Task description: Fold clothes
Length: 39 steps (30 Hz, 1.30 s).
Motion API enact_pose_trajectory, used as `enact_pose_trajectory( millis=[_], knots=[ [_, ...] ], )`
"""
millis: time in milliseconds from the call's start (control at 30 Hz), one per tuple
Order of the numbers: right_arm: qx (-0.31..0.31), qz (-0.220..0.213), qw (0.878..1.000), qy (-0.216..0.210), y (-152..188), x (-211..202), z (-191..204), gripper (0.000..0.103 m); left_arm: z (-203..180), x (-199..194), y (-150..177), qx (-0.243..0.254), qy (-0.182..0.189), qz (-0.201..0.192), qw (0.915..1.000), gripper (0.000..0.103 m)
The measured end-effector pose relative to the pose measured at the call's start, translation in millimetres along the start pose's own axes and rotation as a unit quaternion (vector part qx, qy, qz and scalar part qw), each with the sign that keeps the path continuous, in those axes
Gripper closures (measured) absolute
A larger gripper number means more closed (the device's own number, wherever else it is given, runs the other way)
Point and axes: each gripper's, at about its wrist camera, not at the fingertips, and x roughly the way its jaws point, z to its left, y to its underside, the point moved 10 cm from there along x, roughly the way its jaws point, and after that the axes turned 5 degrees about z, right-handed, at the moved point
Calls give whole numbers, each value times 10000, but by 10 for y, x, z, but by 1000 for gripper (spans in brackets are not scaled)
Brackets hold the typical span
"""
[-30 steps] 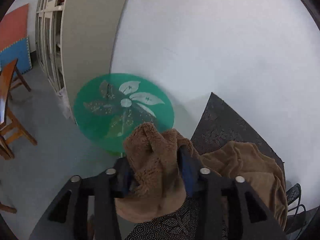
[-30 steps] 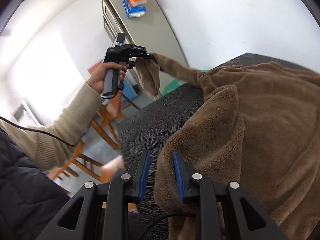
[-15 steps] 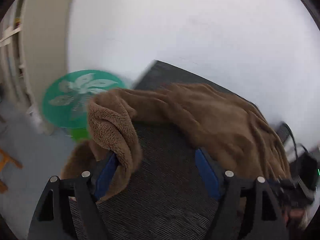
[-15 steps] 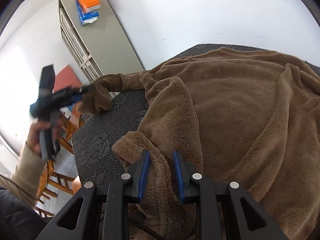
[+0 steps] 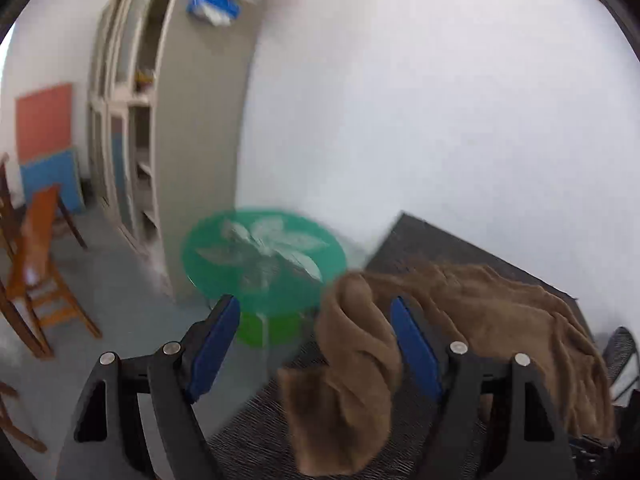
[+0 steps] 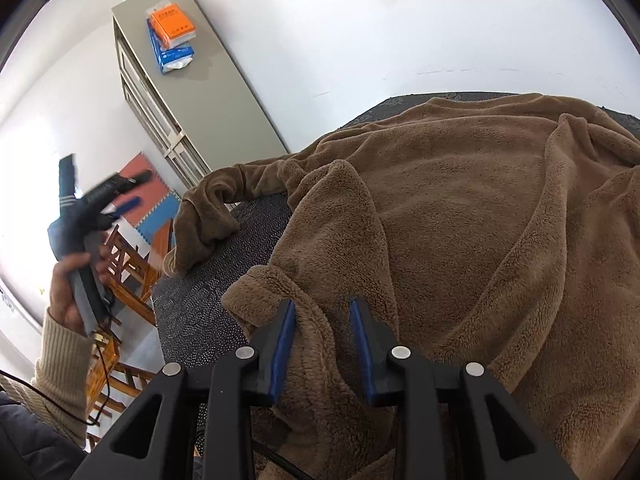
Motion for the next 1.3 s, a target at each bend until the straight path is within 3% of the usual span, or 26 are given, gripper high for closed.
enact_pose_trajectory(
  millis=[67, 133, 267, 400, 567, 667, 733, 800, 833, 900, 933, 1067, 1133, 1300],
  knots=[
    [24, -32, 10000, -17, -5, 1, -4, 72, -166, -82, 59, 280, 183, -27, 9994, 21],
    [21, -46, 10000, -15, -13, 5, -2, 72, -565, -51, 357, 754, 782, 332, 9935, 21],
    [41, -91, 9999, 19, -17, -10, -9, 72, -1356, 71, 1137, 1625, 1902, 1181, 9610, 21],
    [15, -151, 9999, 75, 2, -82, 1, 72, -1872, 100, 1660, 2488, 2178, 1444, 9326, 21],
    [77, -305, 9993, 186, 18, -197, -32, 72, -1991, 201, 1832, 2784, 2179, 1767, 9186, 21],
    [175, -396, 9988, 221, 27, -250, -65, 72, -2019, 313, 1875, 2767, 2066, 1875, 9196, 21],
    [189, -456, 9986, 205, 30, -287, -56, 72, -2073, 367, 1840, 2664, 2007, 1831, 9248, 21],
    [166, -572, 9980, 210, 36, -354, -34, 72, -2135, 390, 1852, 2444, 2229, 1865, 9251, 23],
    [158, -636, 9976, 221, 41, -397, -25, 72, -2166, 400, 1858, 2330, 2348, 1885, 9247, 29],
    [148, -760, 9966, 265, 57, -495, -22, 72, -2176, 409, 1840, 2093, 2528, 1987, 9235, 92],
    [137, -813, 9961, 315, 70, -547, -30, 72, -2162, 420, 1821, 2003, 2539, 2010, 9247, 96],
    [84, -989, 9927, 683, 167, -796, -149, 72, -1868, 221, 1561, 1715, 2495, 1667, 9384, 96],
    [25, -1023, 9904, 930, 238, -915, -220, 72, -1604, -5, 1333, 1575, 2367, 1327, 9495, 96],
    [-303, -966, 9833, 1514, 436, -1161, -299, 72, -921, -645, 876, 1341, 1790, 574, 9730, 96]
  ],
)
